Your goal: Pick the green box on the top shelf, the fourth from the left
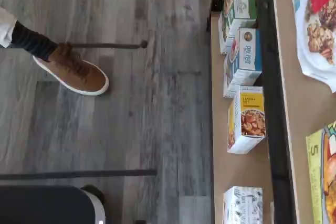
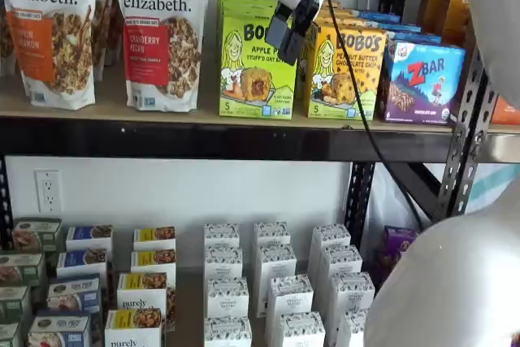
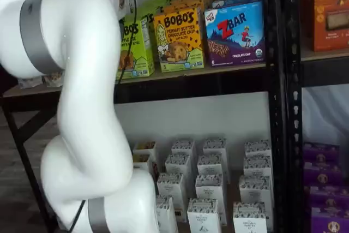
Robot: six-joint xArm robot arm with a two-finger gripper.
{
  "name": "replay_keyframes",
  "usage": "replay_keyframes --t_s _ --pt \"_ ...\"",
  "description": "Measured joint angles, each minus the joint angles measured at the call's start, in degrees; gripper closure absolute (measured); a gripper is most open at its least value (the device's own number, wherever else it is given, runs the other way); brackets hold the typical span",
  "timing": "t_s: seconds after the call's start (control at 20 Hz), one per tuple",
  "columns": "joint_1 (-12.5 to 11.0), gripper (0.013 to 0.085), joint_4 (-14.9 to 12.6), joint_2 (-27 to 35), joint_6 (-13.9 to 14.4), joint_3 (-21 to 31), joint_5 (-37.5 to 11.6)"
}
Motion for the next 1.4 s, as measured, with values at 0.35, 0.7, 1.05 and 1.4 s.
replay_keyframes --t_s 0.35,0.7,1.05,1.4 --pt "-0.06 0.0130 0.39 -1.43 -0.17 1.77 -2.72" --pt "0.03 0.0130 2.01 -0.15 0.34 -0.32 -1.15" --pt "0.60 0.0130 3.30 2.75 1.22 -3.86 -0.70" --pt "-1.12 0.0130 6.30 7.03 0.71 -9.86 0.31"
